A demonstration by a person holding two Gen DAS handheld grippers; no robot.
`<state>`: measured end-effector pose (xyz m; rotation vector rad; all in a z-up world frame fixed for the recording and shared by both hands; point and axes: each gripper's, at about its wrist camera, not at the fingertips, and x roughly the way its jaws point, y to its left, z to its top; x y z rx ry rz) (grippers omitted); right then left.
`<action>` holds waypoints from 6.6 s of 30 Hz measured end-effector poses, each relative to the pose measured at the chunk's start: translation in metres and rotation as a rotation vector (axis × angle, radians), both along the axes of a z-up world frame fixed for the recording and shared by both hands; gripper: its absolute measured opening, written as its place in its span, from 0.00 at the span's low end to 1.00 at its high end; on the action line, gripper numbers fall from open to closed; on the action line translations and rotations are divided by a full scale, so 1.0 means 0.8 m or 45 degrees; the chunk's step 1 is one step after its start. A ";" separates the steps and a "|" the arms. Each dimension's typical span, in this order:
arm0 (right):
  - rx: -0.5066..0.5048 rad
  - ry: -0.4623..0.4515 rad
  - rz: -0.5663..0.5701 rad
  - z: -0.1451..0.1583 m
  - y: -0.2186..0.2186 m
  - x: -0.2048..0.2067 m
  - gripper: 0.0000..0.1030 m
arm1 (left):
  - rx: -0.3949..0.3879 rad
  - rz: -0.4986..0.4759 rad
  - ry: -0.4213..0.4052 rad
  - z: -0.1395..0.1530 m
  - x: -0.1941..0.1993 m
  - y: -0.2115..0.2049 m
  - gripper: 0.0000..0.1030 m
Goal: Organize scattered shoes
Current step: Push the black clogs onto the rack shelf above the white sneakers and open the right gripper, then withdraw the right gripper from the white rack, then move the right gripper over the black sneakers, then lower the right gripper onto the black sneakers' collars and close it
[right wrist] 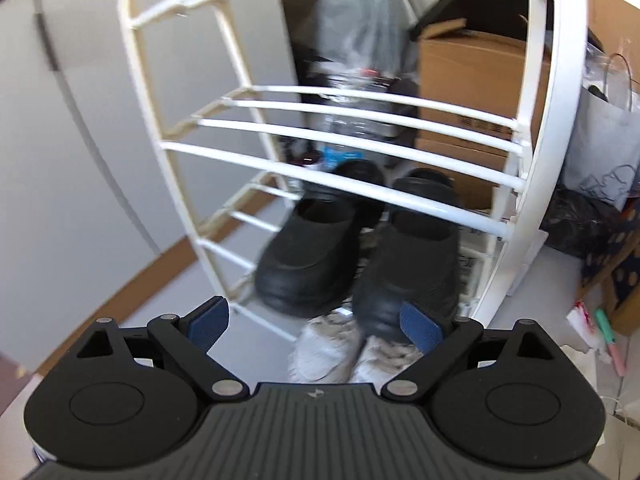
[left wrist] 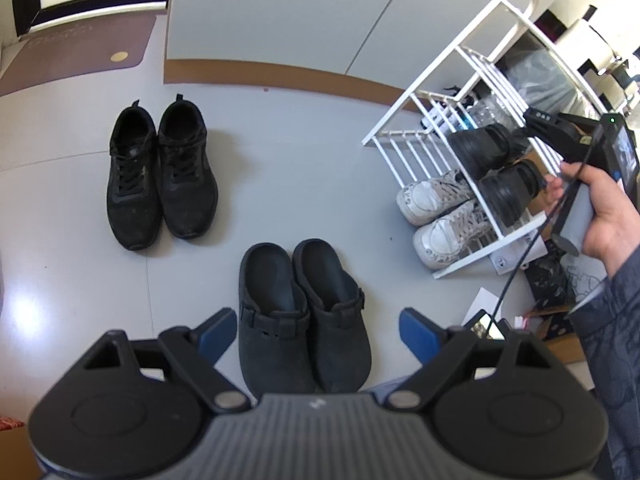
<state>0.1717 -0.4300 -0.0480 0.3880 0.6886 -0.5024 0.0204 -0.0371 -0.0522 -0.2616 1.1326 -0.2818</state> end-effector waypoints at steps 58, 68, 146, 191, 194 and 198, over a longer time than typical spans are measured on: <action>-0.051 -0.020 0.227 0.059 0.113 -0.214 0.96 | 0.106 0.045 0.064 -0.015 -0.049 0.025 0.87; -0.073 0.035 0.483 0.087 0.156 -0.262 0.96 | 0.091 0.050 0.002 0.002 -0.053 0.017 0.87; 0.057 0.317 1.084 -0.052 0.355 -0.050 0.95 | 0.213 0.233 0.201 -0.063 0.099 0.119 0.87; 0.117 0.069 1.226 -0.130 0.461 0.008 0.53 | 0.140 0.424 0.128 -0.036 0.116 0.210 0.85; 0.117 0.029 1.236 -0.139 0.470 0.018 0.53 | 0.173 0.445 0.137 -0.041 0.117 0.217 0.85; 0.111 -0.005 1.244 -0.152 0.476 0.033 0.53 | 0.199 0.464 0.140 -0.047 0.119 0.223 0.85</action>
